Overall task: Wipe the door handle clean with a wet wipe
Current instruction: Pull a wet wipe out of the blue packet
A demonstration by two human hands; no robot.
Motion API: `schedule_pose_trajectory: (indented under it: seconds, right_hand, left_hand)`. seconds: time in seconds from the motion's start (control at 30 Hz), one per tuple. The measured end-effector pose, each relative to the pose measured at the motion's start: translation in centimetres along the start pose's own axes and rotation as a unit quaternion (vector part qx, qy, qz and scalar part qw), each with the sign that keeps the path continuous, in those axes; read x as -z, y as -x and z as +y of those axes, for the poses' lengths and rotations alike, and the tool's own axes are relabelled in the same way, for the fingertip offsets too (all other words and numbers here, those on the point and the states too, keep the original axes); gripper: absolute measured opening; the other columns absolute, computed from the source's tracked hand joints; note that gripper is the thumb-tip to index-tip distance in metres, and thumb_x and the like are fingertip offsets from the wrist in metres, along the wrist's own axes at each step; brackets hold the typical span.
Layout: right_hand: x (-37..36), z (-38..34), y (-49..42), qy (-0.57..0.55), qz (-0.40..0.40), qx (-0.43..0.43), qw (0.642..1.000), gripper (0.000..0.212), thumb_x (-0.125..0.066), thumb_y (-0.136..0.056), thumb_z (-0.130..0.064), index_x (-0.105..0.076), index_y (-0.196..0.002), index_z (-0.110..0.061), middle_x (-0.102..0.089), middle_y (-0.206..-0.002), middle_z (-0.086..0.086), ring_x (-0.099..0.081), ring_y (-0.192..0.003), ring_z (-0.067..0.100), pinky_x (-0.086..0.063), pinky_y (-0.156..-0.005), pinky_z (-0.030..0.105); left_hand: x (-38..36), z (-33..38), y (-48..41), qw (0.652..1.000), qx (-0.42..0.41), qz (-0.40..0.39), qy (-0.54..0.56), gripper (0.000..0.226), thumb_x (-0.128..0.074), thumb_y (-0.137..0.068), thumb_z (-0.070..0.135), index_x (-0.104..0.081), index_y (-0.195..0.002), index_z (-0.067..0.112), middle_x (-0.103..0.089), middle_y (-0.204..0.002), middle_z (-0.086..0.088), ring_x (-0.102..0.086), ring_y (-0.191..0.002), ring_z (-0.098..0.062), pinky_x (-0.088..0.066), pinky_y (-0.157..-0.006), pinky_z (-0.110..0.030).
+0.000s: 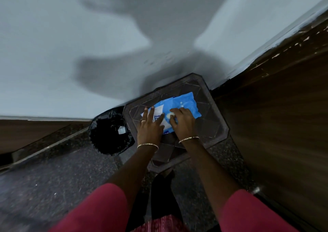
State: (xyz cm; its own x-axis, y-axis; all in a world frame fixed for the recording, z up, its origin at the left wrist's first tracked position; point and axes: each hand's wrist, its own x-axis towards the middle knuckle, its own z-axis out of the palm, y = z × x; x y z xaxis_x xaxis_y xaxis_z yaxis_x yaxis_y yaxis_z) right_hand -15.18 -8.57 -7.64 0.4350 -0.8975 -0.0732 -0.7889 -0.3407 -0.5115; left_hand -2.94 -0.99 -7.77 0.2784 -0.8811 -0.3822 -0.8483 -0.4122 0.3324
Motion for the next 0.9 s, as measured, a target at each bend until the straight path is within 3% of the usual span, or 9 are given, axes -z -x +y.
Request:
schedule_pose_trajectory:
  seconds: [0.13,0.33,0.5,0.67,0.8,0.9]
  right_hand:
    - [-0.1,-0.3,-0.9,0.092,-0.019,0.070,0.993,0.018,-0.085,-0.068,-0.003,-0.070,-0.077,-0.007,-0.067,-0.075,0.012,-0.066,-0.072,0.029,-0.058,-0.068,0.036]
    - [-0.2,0.3,0.1,0.036,0.010,0.010,0.999,0.022,-0.073,-0.082,0.001,-0.064,-0.101,-0.003,-0.065,-0.080,0.016,-0.065,-0.071,0.028,-0.057,-0.058,0.038]
    - [-0.4,0.7,-0.5,0.051,-0.015,0.076,0.996,0.016,-0.079,-0.077,-0.001,-0.069,-0.088,-0.005,-0.070,-0.084,0.014,-0.067,-0.079,0.030,-0.060,-0.071,0.042]
    - [-0.9,0.3,-0.8,0.158,-0.079,0.118,0.977,0.033,-0.091,-0.060,-0.006,-0.072,-0.088,-0.005,-0.072,-0.088,0.015,-0.071,-0.083,0.030,-0.060,-0.073,0.038]
    - [-1.1,0.2,-1.3,0.125,-0.062,0.094,0.986,0.030,-0.089,-0.062,-0.005,-0.069,-0.084,-0.003,-0.070,-0.081,0.016,-0.070,-0.075,0.032,-0.059,-0.067,0.038]
    - [-0.6,0.6,-0.9,0.008,-0.022,0.029,0.999,0.017,-0.076,-0.077,-0.001,-0.064,-0.088,0.001,-0.067,-0.081,0.019,-0.067,-0.075,0.033,-0.056,-0.068,0.039]
  left_hand:
    - [0.0,-0.1,0.5,1.000,-0.014,0.019,0.003,0.058,-0.064,-0.087,0.026,-0.047,-0.143,0.026,-0.025,-0.158,-0.014,-0.016,-0.148,-0.035,-0.029,-0.113,-0.055]
    - [0.1,-0.1,0.9,1.000,-0.005,0.022,0.008,0.060,-0.061,-0.089,0.029,-0.042,-0.145,0.028,-0.021,-0.160,-0.011,-0.014,-0.148,-0.033,-0.028,-0.114,-0.051]
    - [0.2,0.0,0.8,0.999,-0.002,0.007,0.034,0.058,-0.055,-0.094,0.028,-0.035,-0.149,0.027,-0.012,-0.162,-0.010,-0.005,-0.150,-0.032,-0.020,-0.118,-0.046]
    - [0.3,0.0,1.0,0.998,-0.010,0.014,0.054,0.059,-0.058,-0.093,0.025,-0.037,-0.148,0.023,-0.015,-0.161,-0.011,-0.007,-0.150,-0.032,-0.020,-0.117,-0.044]
    - [0.4,-0.1,0.9,0.998,-0.007,0.013,0.060,0.060,-0.058,-0.093,0.024,-0.036,-0.148,0.023,-0.015,-0.161,-0.010,-0.007,-0.150,-0.031,-0.022,-0.117,-0.043]
    - [0.3,-0.2,0.8,0.998,-0.004,0.014,0.068,0.062,-0.059,-0.092,0.024,-0.035,-0.149,0.023,-0.014,-0.162,-0.009,-0.006,-0.150,-0.029,-0.020,-0.118,-0.041]
